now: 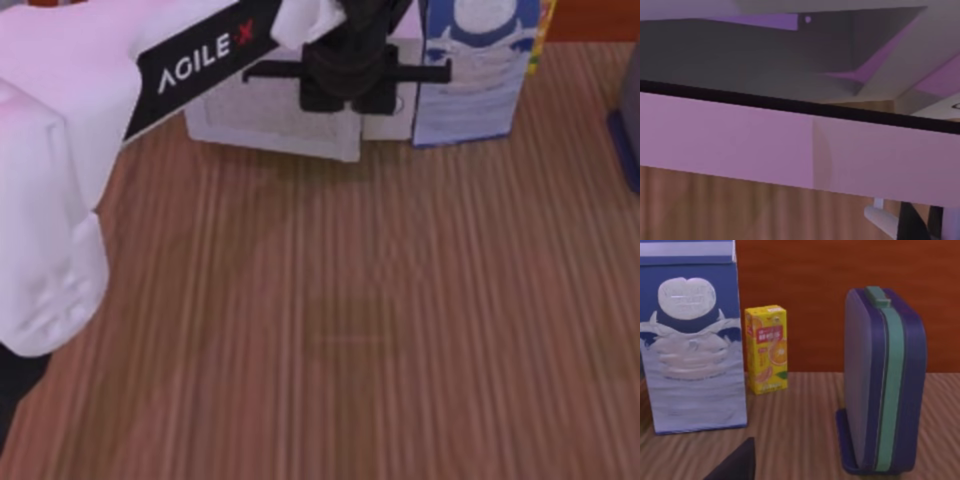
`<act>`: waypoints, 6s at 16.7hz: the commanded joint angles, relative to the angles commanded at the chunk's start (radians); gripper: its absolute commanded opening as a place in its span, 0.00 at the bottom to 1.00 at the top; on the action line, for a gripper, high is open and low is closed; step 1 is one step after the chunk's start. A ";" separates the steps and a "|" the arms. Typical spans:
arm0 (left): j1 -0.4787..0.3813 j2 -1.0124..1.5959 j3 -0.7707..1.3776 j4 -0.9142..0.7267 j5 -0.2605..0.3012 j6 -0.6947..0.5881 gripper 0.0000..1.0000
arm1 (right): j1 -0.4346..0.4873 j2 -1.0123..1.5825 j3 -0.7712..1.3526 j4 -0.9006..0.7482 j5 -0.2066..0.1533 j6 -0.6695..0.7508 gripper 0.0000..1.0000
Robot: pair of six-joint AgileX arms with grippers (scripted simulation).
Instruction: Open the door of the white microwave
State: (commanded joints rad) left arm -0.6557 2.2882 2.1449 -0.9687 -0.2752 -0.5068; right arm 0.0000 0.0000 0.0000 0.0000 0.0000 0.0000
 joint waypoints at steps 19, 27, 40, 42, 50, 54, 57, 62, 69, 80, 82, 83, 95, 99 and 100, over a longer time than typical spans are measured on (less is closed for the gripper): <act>0.000 0.000 -0.001 0.000 0.000 0.000 0.00 | 0.000 0.000 0.000 0.000 0.000 0.000 1.00; -0.006 -0.009 -0.017 0.011 0.008 0.006 0.00 | 0.000 0.000 0.000 0.000 0.000 0.000 1.00; 0.008 -0.111 -0.186 0.099 0.047 0.098 0.00 | 0.000 0.000 0.000 0.000 0.000 0.000 1.00; 0.008 -0.111 -0.186 0.099 0.047 0.098 0.00 | 0.000 0.000 0.000 0.000 0.000 0.000 1.00; 0.008 -0.111 -0.186 0.099 0.047 0.098 0.00 | 0.000 0.000 0.000 0.000 0.000 0.000 1.00; 0.008 -0.111 -0.186 0.099 0.047 0.098 0.00 | 0.000 0.000 0.000 0.000 0.000 0.000 1.00; 0.008 -0.111 -0.186 0.099 0.047 0.098 0.00 | 0.000 0.000 0.000 0.000 0.000 0.000 1.00; 0.004 -0.120 -0.201 0.109 0.056 0.105 0.00 | 0.000 0.000 0.000 0.000 0.000 0.000 1.00; 0.023 -0.210 -0.341 0.177 0.101 0.202 0.00 | 0.000 0.000 0.000 0.000 0.000 0.000 1.00; 0.023 -0.210 -0.341 0.177 0.101 0.202 0.00 | 0.000 0.000 0.000 0.000 0.000 0.000 1.00; 0.023 -0.210 -0.341 0.177 0.101 0.202 0.00 | 0.000 0.000 0.000 0.000 0.000 0.000 1.00; 0.023 -0.210 -0.341 0.177 0.101 0.202 0.00 | 0.000 0.000 0.000 0.000 0.000 0.000 1.00; 0.017 -0.209 -0.346 0.179 0.108 0.201 0.00 | 0.000 0.000 0.000 0.000 0.000 0.000 1.00; 0.034 -0.267 -0.423 0.215 0.139 0.268 0.00 | 0.000 0.000 0.000 0.000 0.000 0.000 1.00; 0.038 -0.281 -0.445 0.225 0.149 0.287 0.00 | 0.000 0.000 0.000 0.000 0.000 0.000 1.00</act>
State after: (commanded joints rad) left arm -0.6176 2.0068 1.7000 -0.7435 -0.1262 -0.2197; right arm 0.0000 0.0000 0.0000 0.0000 0.0000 0.0000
